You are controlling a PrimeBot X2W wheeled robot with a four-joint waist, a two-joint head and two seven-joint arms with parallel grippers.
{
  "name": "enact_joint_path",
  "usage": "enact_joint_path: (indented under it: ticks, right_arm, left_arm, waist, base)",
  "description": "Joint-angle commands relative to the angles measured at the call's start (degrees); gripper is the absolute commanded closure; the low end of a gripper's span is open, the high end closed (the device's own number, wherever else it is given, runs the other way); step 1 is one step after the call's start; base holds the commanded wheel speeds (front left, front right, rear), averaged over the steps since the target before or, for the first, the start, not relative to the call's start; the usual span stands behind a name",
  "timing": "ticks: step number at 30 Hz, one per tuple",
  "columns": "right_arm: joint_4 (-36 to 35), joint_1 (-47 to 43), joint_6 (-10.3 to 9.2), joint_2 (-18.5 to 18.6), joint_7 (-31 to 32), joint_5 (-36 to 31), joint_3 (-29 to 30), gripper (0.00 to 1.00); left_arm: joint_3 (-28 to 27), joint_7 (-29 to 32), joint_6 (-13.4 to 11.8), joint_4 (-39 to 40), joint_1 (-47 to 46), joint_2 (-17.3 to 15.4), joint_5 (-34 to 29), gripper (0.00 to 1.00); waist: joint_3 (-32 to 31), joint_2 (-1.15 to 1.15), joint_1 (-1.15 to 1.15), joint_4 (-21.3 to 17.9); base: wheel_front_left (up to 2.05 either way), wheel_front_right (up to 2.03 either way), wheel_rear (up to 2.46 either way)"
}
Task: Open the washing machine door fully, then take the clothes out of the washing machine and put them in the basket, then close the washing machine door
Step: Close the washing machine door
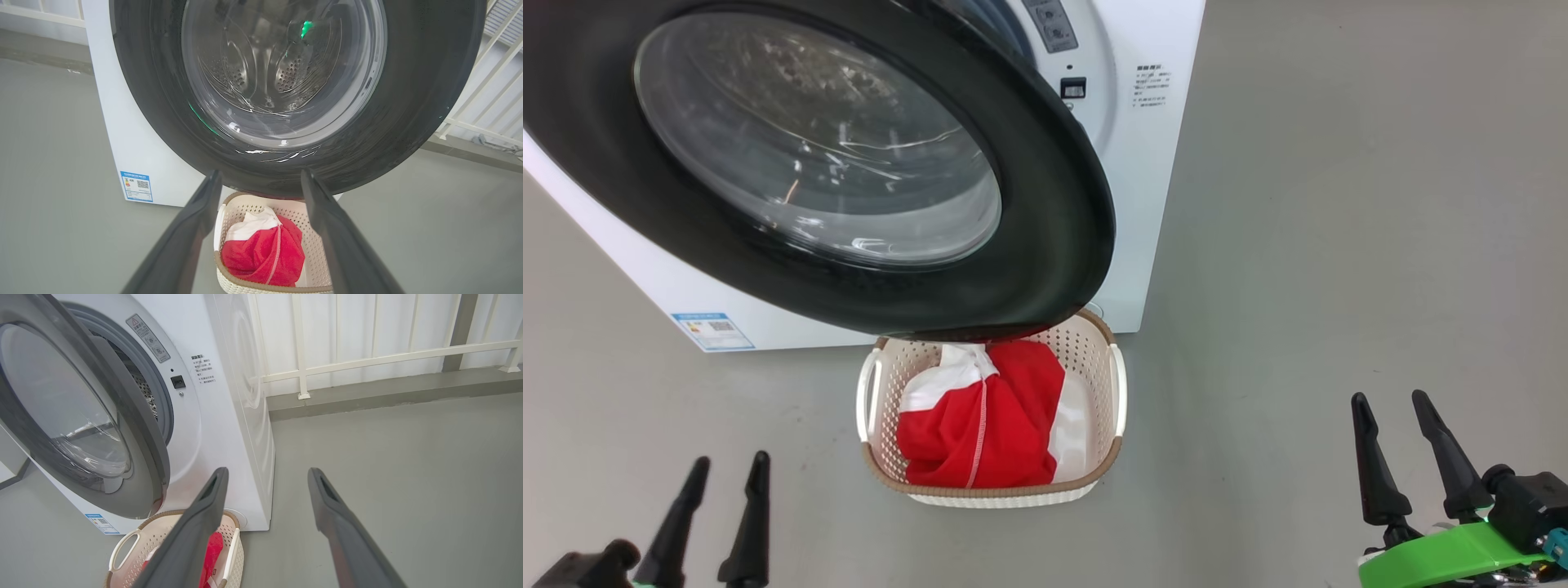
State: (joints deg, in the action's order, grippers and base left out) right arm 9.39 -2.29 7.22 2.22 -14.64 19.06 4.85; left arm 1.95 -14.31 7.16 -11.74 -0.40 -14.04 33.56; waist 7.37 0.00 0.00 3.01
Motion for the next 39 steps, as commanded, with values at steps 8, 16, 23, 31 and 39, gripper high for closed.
enact_joint_path:
  ticks: [8,16,23,31,39]
  right_arm:
    - [-1.4,-0.6,0.26,0.65,-0.36,-0.95,-0.82,0.0]
    - [-1.28,-0.95,0.26,0.65,-0.36,-0.87,-0.86,0.0]
    - [-1.41,-0.87,0.26,0.65,-0.36,-0.76,-1.01,0.0]
    - [-0.14,0.43,0.26,0.65,-0.36,-0.3,-4.55,1.0]
    - [1.86,7.18,0.26,0.65,-0.36,0.68,-9.45,1.0]
  left_arm:
    - [-8.68,-0.68,0.33,5.49,2.81,4.68,-14.53,0.0]
    - [-10.01,-0.69,0.33,6.58,3.88,6.82,-17.29,0.0]
    - [-9.91,-0.69,0.33,6.55,3.81,6.91,-17.53,0.0]
    - [-7.11,-0.69,0.33,6.37,3.07,7.94,-17.37,0.0]
    - [-4.72,-0.69,0.33,6.41,2.14,9.89,-16.66,0.0]
  waist:
    - [-0.75,0.0,0.0,-0.29]
    - [-1.02,0.0,0.0,-0.11]
    - [-1.11,0.0,0.0,0.16]
    - [-0.86,0.0,0.0,3.16]
    - [0.89,0.0,0.0,7.91]
  base:
    - [0.0,0.0,0.0]
    - [0.0,0.0,0.0]
    - [0.0,0.0,0.0]
    - [0.0,0.0,0.0]
    - [0.0,0.0,0.0]
